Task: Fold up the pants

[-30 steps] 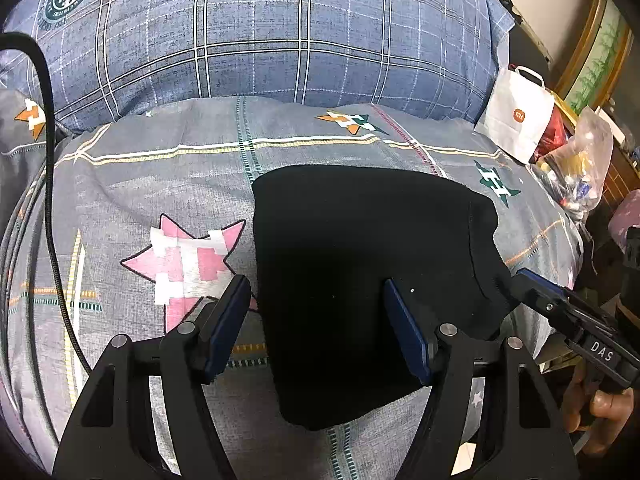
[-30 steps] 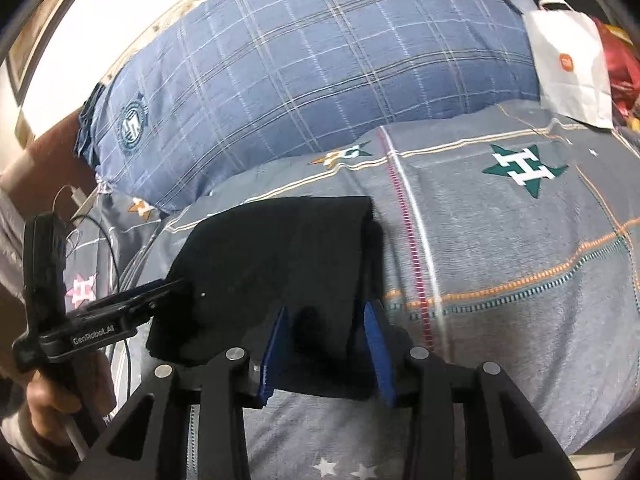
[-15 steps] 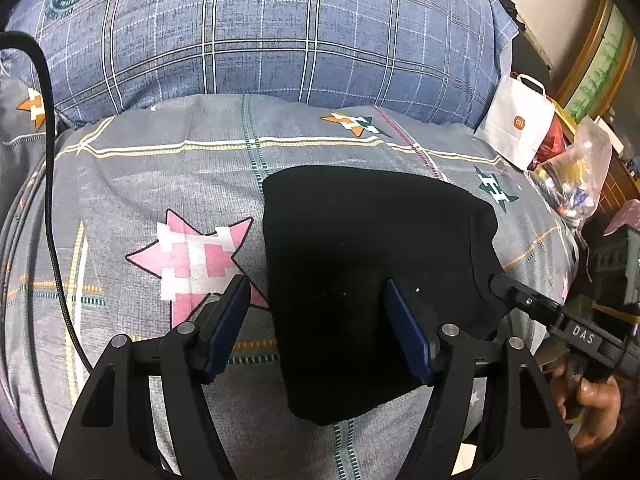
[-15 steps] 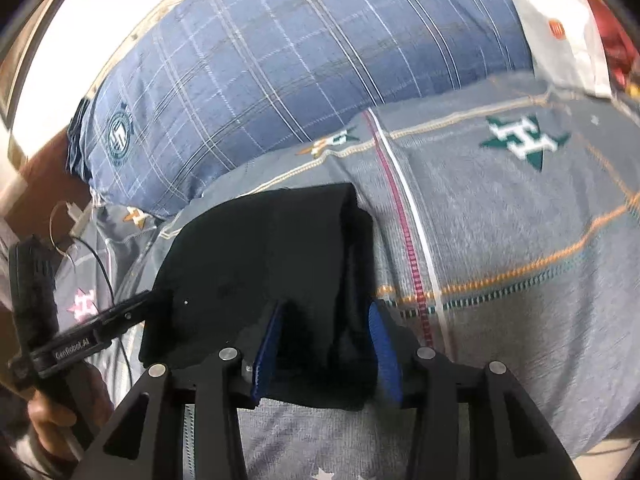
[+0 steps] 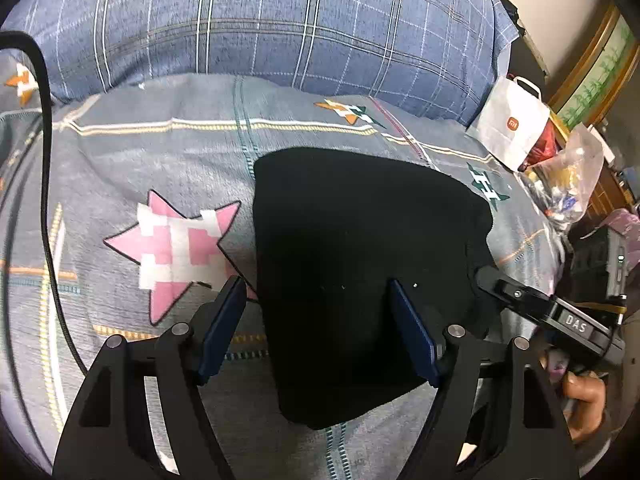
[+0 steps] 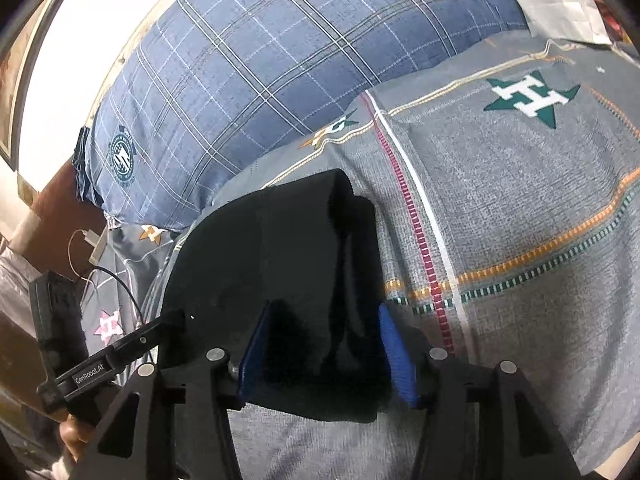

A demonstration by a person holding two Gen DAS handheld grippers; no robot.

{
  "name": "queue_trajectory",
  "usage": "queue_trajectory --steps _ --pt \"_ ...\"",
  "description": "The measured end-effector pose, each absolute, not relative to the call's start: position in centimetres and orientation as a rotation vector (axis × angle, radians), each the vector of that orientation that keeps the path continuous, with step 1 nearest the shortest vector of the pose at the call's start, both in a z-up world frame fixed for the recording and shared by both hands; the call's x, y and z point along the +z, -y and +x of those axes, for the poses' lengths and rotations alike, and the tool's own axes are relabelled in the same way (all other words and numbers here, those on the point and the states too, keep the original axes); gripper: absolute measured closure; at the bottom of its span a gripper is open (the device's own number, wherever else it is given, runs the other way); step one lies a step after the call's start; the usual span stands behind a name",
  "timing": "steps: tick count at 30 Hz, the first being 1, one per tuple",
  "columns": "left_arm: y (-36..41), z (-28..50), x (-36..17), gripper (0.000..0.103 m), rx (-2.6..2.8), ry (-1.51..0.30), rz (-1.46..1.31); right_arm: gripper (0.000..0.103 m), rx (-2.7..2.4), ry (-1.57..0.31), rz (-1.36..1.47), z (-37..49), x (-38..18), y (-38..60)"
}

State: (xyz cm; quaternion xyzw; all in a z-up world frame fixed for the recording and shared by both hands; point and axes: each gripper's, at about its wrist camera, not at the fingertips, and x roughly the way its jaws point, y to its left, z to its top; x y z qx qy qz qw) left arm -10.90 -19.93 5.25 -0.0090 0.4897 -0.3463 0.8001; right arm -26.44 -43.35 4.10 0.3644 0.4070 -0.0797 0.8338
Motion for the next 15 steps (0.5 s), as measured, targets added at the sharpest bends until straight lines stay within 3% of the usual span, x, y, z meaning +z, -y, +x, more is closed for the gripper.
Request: queue_trajectory --steps 11,15 --pt "21.5 -10.5 3.8 0.019 -0.778 -1.084 -0.035 0.039 -0.112 -0.842 0.779 -25.5 3.3 43.2" --pt "21.7 -11.2 4.1 0.024 -0.808 -1.045 -0.007 0.053 -0.11 -0.848 0.672 -25.3 4.5 41.7"
